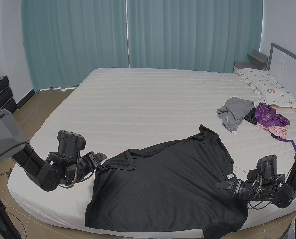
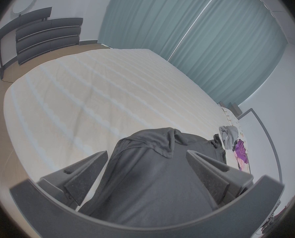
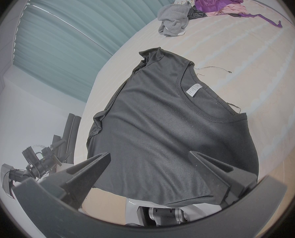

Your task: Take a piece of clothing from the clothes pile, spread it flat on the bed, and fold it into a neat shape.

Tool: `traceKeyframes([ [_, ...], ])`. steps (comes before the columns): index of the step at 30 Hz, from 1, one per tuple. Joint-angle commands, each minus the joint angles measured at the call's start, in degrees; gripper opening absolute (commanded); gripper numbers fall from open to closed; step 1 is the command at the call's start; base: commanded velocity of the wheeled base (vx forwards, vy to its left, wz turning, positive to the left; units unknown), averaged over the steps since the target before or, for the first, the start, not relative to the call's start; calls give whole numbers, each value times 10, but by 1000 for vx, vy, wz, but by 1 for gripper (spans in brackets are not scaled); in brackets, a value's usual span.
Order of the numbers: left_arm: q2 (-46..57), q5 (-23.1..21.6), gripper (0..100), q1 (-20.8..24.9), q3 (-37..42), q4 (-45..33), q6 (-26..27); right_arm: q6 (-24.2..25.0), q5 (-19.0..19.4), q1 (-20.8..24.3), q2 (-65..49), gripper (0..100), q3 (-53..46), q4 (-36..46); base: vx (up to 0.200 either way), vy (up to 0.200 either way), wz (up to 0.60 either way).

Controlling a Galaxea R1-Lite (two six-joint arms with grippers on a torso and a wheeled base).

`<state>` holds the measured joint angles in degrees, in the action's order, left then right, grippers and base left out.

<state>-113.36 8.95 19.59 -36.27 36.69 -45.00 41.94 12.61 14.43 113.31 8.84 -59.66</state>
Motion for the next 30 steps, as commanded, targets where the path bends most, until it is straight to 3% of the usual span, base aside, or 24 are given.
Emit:
traceKeyframes([
  [1, -96, -3, 100, 7, -129, -40, -3, 0, 1, 1, 1, 100, -6, 0, 0, 0, 0],
  [3, -135, -3, 100, 7, -180, -44, -2, 1, 3, 1, 3, 100, -9, 0, 0, 0, 0],
  [15, -252, -45, 100, 81, -272, -51, 23, 0, 5, 1, 23, 100, -10, -12, 0, 0, 0],
  [22, -310, -44, 100, 85, -340, -58, 49, 0, 1, 1, 43, 100, -12, -33, 0, 0, 0],
  [30, -348, -46, 100, 77, -436, -124, 54, -2, -2, -3, 60, 100, -20, -72, 0, 0, 0],
])
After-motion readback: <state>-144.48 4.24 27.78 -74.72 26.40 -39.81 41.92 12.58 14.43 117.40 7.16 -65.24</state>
